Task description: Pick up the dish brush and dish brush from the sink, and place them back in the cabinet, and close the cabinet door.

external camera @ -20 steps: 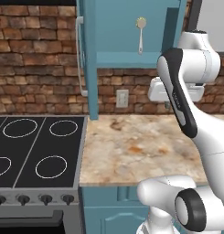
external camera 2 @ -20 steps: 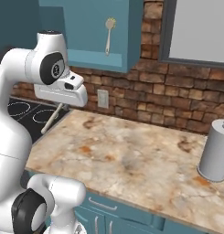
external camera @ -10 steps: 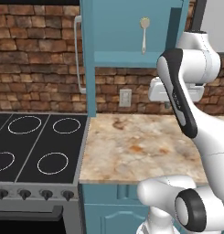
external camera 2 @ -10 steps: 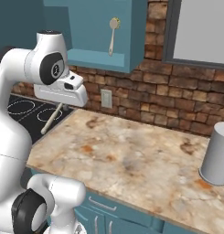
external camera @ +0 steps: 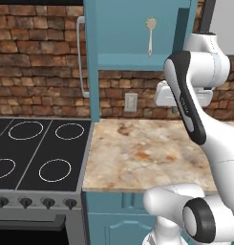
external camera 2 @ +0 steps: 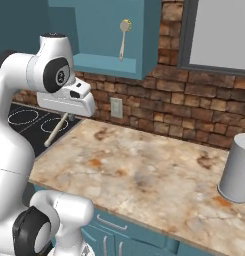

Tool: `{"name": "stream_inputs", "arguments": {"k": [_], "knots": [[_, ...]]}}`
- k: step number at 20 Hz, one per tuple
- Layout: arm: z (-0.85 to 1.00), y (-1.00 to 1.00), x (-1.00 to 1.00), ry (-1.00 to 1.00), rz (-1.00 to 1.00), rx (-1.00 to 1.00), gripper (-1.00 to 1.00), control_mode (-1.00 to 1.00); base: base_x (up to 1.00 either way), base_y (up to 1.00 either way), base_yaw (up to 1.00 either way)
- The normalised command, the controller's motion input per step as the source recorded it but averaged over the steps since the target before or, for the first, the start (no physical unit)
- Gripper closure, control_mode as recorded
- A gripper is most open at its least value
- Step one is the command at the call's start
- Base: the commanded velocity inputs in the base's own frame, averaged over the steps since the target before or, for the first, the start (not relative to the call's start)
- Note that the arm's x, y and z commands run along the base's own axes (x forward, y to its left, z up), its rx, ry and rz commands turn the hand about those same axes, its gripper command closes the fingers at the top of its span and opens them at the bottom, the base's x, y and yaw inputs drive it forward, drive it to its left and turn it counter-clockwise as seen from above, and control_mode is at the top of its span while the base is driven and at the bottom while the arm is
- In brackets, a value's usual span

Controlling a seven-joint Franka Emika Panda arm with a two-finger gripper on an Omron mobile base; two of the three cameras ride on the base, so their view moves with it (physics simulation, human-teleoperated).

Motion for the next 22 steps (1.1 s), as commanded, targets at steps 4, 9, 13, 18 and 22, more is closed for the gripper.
{"name": "stream_inputs", "arguments": {"k": [4, 9, 13, 18, 22], "knots": [[0.0, 0.0, 0.0, 0.0, 0.0, 0.0, 1.0, 1.0, 0.0, -0.07, 0.0], [0.0, 0.0, 0.0, 0.0, 0.0, 0.0, 1.0, 1.0, 0.0, 0.0, 0.0], [0.0, 0.0, 0.0, 0.0, 0.0, 0.0, 1.0, 1.0, 0.0, 0.0, 0.0], [0.0, 0.0, 0.0, 0.0, 0.0, 0.0, 1.0, 1.0, 0.0, 0.0, 0.0], [0.0, 0.0, 0.0, 0.0, 0.0, 0.0, 1.0, -1.0, 0.0, 0.0, 0.0]]}}
